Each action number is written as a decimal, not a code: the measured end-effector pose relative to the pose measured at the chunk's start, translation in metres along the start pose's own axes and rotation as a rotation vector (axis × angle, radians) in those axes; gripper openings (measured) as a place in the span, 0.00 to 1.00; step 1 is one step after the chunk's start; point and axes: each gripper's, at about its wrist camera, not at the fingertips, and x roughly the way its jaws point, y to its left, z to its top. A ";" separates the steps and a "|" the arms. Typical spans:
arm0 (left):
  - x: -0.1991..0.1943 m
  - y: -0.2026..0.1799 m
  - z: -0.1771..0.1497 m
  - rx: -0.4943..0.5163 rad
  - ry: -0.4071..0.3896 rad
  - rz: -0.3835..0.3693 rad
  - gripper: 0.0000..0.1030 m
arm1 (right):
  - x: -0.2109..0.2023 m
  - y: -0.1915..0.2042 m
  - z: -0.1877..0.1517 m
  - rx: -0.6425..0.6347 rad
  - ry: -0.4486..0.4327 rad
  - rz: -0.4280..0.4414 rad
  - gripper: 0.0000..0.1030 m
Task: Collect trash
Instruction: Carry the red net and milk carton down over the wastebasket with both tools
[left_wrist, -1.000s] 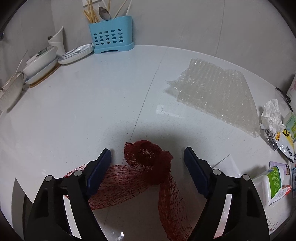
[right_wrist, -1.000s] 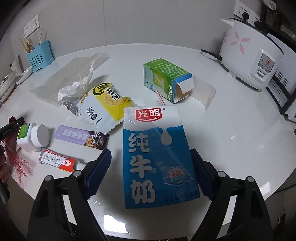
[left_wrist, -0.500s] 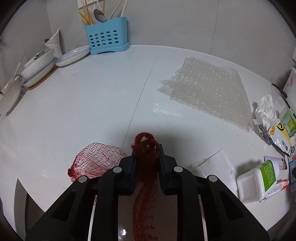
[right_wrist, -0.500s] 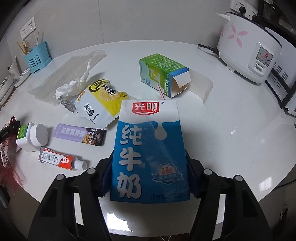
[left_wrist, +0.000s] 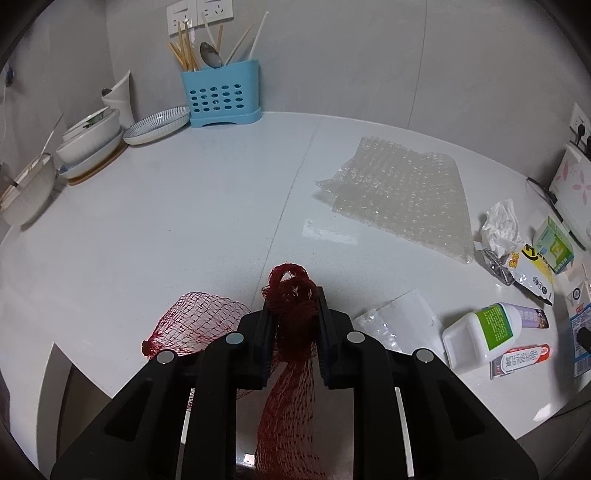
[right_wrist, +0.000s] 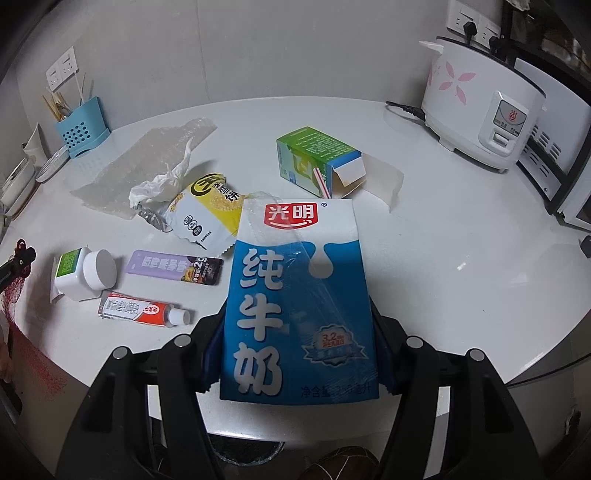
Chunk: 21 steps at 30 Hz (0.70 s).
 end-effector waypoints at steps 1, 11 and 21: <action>-0.005 -0.001 -0.001 0.000 -0.005 -0.003 0.18 | -0.004 0.001 -0.001 -0.002 -0.005 -0.001 0.59; -0.056 -0.002 -0.024 0.005 -0.046 -0.049 0.18 | -0.039 0.011 -0.020 -0.012 -0.050 0.019 0.59; -0.106 -0.005 -0.074 0.031 -0.113 -0.101 0.18 | -0.076 0.016 -0.062 0.004 -0.127 0.086 0.59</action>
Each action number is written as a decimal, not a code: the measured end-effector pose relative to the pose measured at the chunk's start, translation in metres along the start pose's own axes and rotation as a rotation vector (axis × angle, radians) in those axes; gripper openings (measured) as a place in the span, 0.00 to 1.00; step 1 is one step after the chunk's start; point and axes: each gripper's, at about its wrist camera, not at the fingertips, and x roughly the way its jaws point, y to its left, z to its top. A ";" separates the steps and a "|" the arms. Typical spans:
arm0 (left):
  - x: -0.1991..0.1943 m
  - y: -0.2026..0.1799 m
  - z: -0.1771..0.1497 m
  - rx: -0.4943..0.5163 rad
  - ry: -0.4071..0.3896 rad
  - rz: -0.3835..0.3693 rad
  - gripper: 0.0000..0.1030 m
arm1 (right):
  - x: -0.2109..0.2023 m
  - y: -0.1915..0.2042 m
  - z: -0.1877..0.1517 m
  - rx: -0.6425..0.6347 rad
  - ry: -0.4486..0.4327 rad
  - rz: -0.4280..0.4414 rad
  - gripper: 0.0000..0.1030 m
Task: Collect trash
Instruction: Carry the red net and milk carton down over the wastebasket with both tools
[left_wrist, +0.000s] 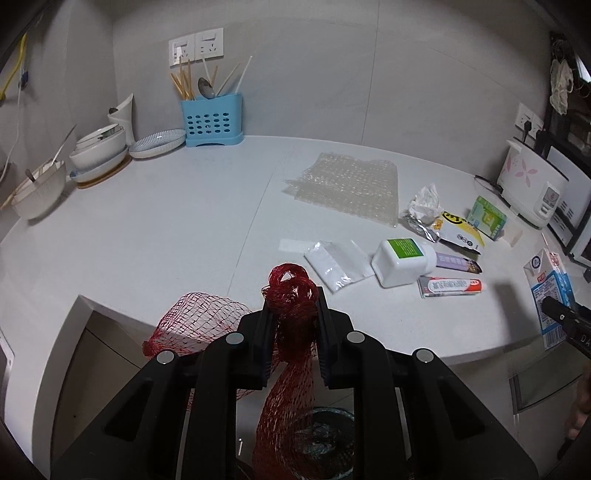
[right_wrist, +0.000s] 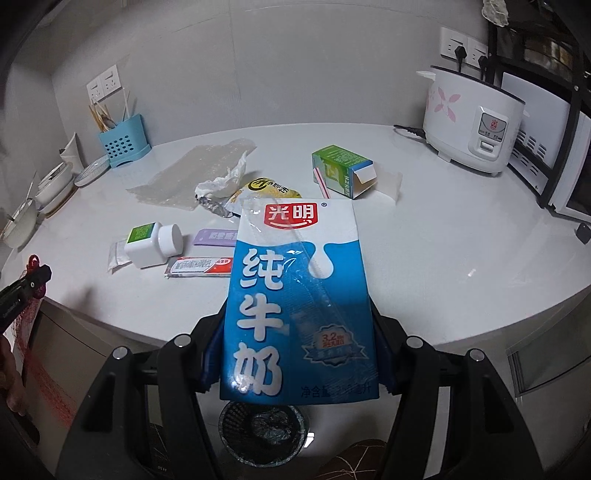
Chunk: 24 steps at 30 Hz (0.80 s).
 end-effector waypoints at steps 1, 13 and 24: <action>-0.006 -0.001 -0.005 0.004 -0.011 0.001 0.18 | -0.005 0.001 -0.006 0.005 -0.013 0.008 0.59; -0.054 -0.020 -0.090 0.017 -0.107 -0.066 0.18 | -0.051 0.029 -0.092 -0.023 -0.145 0.055 0.59; -0.028 -0.034 -0.170 0.004 -0.117 -0.095 0.18 | -0.022 0.046 -0.183 -0.038 -0.171 0.110 0.59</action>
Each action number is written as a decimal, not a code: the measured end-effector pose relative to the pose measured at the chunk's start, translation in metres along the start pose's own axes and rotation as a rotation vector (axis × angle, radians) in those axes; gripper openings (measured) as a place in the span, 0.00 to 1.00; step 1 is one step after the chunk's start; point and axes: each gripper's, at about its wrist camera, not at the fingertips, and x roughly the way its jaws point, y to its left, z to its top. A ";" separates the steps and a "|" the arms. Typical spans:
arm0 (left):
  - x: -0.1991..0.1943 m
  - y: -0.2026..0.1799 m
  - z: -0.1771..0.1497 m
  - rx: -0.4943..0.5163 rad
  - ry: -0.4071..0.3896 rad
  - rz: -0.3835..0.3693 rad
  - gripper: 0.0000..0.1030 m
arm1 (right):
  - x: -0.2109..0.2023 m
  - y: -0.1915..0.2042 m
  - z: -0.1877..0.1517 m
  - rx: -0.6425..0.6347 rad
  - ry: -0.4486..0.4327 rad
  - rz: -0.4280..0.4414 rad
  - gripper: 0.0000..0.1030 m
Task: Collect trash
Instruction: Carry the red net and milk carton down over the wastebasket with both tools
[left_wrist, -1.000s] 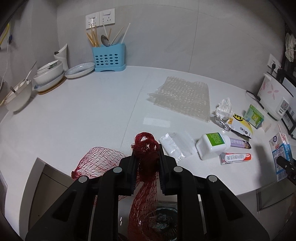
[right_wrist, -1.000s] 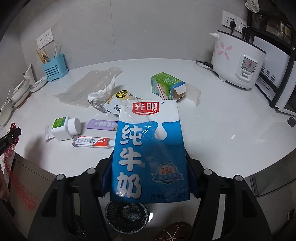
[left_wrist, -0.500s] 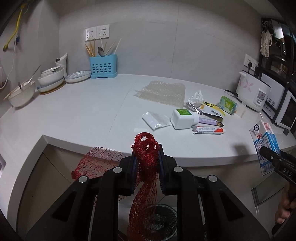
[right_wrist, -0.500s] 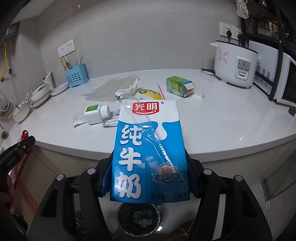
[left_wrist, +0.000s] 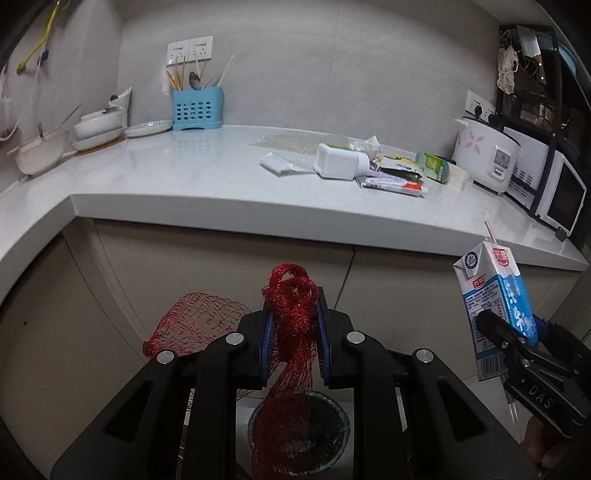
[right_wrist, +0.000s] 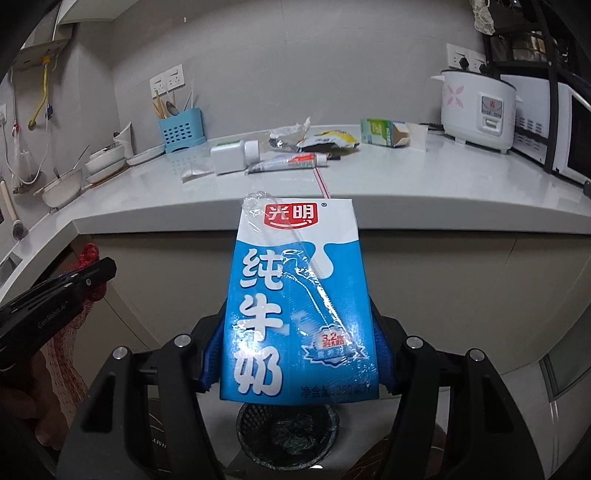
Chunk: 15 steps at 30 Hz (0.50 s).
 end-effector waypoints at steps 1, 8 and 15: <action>0.004 -0.001 -0.008 0.000 0.002 -0.002 0.18 | 0.005 0.000 -0.008 0.000 0.008 0.006 0.59; 0.052 0.004 -0.068 -0.024 0.044 0.020 0.18 | 0.056 -0.001 -0.066 -0.023 0.089 0.014 0.59; 0.103 0.016 -0.110 -0.038 0.092 0.057 0.18 | 0.108 -0.004 -0.110 -0.029 0.176 -0.006 0.59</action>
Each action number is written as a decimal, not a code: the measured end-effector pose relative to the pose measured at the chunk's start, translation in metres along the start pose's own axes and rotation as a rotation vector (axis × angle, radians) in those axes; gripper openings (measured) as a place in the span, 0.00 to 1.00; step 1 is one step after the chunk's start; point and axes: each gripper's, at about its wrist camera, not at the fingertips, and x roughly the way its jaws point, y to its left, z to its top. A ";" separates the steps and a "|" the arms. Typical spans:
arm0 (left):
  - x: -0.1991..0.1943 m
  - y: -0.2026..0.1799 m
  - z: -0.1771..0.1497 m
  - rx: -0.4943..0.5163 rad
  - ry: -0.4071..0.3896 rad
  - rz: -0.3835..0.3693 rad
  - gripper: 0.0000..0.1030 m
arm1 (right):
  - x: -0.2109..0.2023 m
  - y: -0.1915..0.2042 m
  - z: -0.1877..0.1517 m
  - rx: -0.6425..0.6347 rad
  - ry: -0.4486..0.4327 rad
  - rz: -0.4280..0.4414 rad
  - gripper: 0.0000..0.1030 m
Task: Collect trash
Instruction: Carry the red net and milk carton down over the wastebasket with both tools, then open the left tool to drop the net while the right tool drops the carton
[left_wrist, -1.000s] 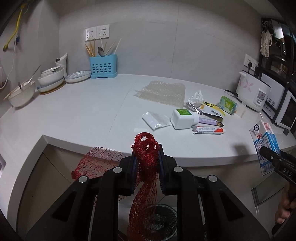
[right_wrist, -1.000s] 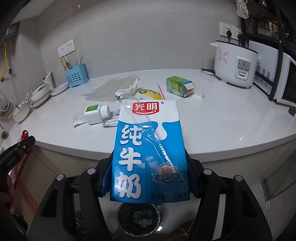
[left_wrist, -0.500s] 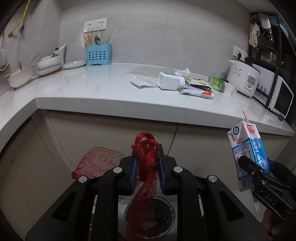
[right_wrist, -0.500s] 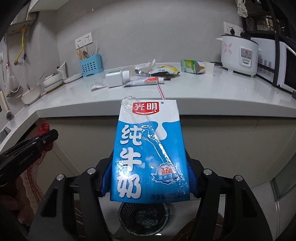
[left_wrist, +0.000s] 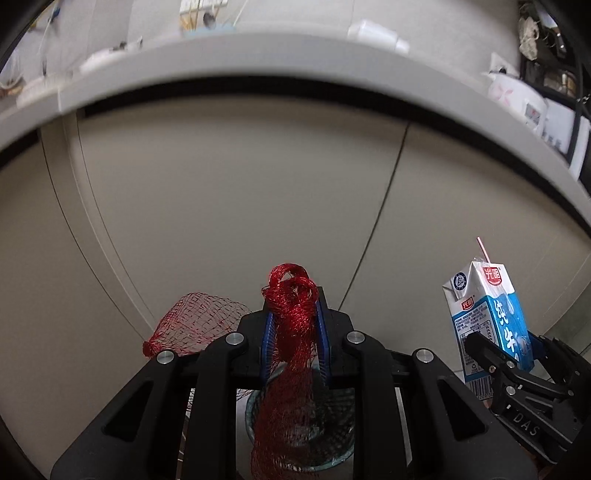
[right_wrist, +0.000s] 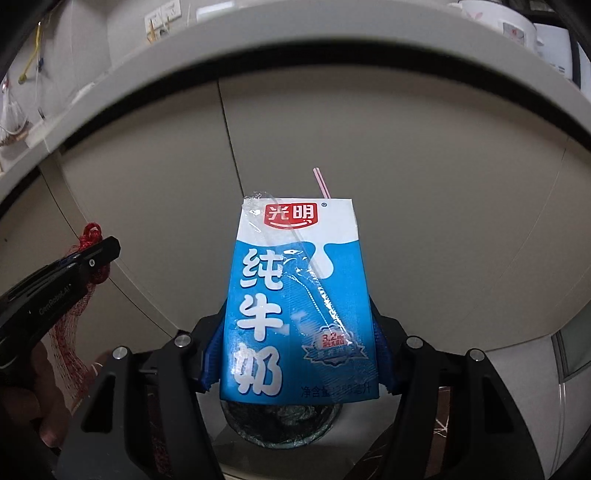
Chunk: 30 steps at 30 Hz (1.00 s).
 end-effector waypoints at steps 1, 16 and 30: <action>0.009 0.001 -0.005 0.000 0.016 0.003 0.18 | 0.009 0.000 -0.003 0.004 0.019 0.000 0.59; 0.133 0.001 -0.078 -0.015 0.313 0.007 0.18 | 0.047 -0.001 -0.017 0.052 0.222 -0.049 0.59; 0.200 -0.001 -0.124 0.012 0.493 -0.032 0.18 | 0.115 -0.001 -0.025 0.055 0.338 -0.054 0.59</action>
